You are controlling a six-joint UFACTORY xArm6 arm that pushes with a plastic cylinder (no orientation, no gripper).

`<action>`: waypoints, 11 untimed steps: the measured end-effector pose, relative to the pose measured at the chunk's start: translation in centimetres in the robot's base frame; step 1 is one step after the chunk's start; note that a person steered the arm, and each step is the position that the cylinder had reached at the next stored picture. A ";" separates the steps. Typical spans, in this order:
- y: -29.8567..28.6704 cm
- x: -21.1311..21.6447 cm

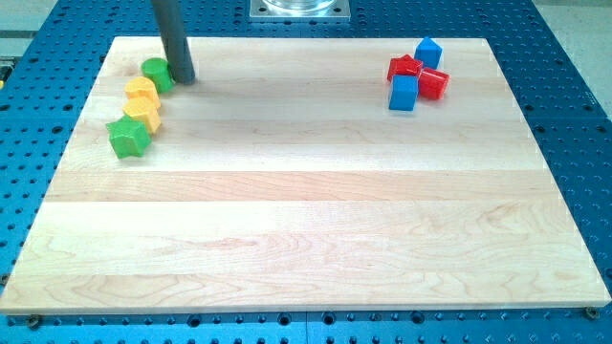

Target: Adjust the green star below the yellow hexagon

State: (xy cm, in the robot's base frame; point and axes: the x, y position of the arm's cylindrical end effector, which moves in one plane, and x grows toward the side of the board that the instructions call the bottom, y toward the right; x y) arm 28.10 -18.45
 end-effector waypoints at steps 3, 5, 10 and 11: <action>2.0 8.8; 1.3 11.5; -0.7 11.0; 0.5 11.4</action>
State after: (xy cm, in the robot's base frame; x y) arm 39.47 -17.92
